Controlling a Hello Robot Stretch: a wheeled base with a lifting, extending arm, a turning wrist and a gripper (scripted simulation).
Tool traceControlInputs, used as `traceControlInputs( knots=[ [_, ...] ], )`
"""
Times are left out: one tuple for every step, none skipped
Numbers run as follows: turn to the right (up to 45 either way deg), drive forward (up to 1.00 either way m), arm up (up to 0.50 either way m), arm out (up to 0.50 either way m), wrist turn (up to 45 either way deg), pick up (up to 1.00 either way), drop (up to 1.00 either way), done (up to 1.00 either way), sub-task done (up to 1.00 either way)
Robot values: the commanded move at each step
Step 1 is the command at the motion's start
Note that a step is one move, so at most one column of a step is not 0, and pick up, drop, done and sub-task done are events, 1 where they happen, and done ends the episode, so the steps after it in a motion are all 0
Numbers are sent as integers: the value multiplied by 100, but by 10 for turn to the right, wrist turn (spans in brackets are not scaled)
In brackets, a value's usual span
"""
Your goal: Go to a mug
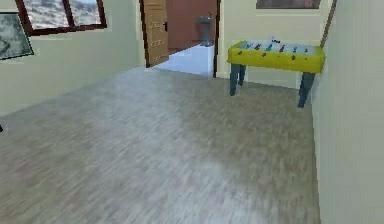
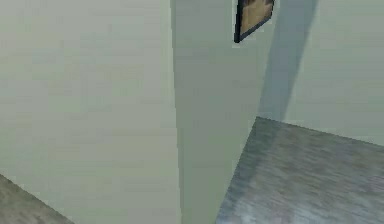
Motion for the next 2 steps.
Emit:
traceControlInputs(
  knots=[
    [0,100,0,0,0,0,0,0,0],
    [0,100,0,0,0,0,0,0,0]
  ],
)
